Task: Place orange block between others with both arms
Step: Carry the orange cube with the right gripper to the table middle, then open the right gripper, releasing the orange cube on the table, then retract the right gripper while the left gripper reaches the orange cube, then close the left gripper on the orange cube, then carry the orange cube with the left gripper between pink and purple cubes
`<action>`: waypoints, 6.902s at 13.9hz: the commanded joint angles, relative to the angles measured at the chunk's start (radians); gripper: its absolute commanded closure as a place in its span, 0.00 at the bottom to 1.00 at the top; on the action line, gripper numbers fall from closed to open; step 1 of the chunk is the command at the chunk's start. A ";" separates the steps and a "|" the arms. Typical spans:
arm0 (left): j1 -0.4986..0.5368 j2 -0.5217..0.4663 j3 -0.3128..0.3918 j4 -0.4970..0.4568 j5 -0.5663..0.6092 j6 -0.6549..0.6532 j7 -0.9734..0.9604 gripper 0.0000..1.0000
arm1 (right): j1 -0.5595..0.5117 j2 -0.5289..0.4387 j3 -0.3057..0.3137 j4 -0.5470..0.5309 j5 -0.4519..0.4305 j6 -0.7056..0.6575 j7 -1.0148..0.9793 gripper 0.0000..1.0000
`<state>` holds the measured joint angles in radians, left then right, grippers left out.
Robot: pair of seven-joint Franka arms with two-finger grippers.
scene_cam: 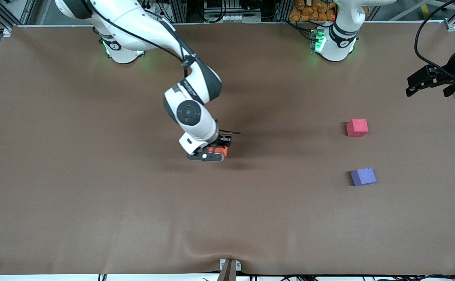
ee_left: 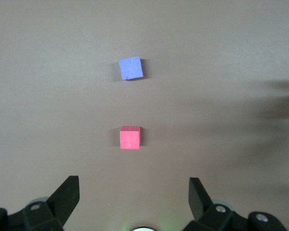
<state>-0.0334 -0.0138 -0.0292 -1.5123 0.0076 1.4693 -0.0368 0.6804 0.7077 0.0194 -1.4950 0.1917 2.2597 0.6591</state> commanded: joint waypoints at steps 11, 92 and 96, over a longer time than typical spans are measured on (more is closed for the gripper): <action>0.003 0.002 -0.003 0.006 -0.004 0.008 0.014 0.00 | 0.073 0.130 -0.016 0.111 -0.044 0.031 0.027 0.00; -0.412 0.533 -0.070 0.003 0.081 0.536 -0.516 0.70 | -0.722 -0.548 -0.067 0.013 -0.210 -0.603 -0.667 0.00; -0.287 0.399 -0.070 -0.146 0.081 0.537 -0.352 0.67 | -0.697 -0.545 -0.064 0.022 -0.210 -0.601 -0.665 0.00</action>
<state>-0.3763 0.4860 -0.0876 -1.5335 0.0640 1.9985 -0.4507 -0.0356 0.1463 -0.0476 -1.5077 -0.0039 1.6664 -0.0047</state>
